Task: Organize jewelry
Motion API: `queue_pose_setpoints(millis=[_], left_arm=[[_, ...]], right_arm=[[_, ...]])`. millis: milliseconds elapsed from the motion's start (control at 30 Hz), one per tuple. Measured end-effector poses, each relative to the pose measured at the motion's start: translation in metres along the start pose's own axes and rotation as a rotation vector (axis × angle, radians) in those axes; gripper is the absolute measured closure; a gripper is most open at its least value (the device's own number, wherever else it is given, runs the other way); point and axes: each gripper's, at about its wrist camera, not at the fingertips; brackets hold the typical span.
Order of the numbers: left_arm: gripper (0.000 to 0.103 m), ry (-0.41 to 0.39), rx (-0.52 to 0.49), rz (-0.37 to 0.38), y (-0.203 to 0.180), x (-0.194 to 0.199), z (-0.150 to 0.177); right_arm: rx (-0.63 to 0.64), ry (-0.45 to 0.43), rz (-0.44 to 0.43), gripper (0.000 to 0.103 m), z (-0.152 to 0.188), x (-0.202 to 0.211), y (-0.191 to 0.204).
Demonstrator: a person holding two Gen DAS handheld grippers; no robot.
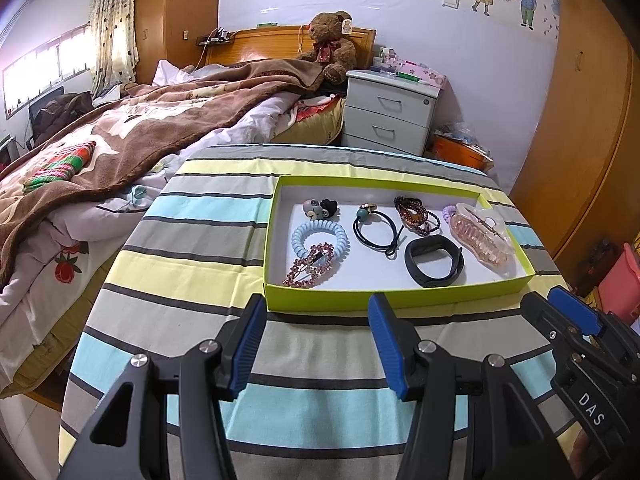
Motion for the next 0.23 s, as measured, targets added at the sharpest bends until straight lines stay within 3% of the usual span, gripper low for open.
queue_pose_setpoints(millis=[233], left_arm=[[0.048,-0.009,-0.002,-0.001,0.0008,0.0017,-0.0003]], right_arm=[[-0.001,0.001,0.001,0.061,-0.0001,0.0002,-0.0015]])
Point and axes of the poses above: each gripper's, at about its wrist camera, not at the fingertips, and x roughly against the way its jaws point, y to its left, z to its underside, and after that the axes turned 14 degrees about x, right-handed
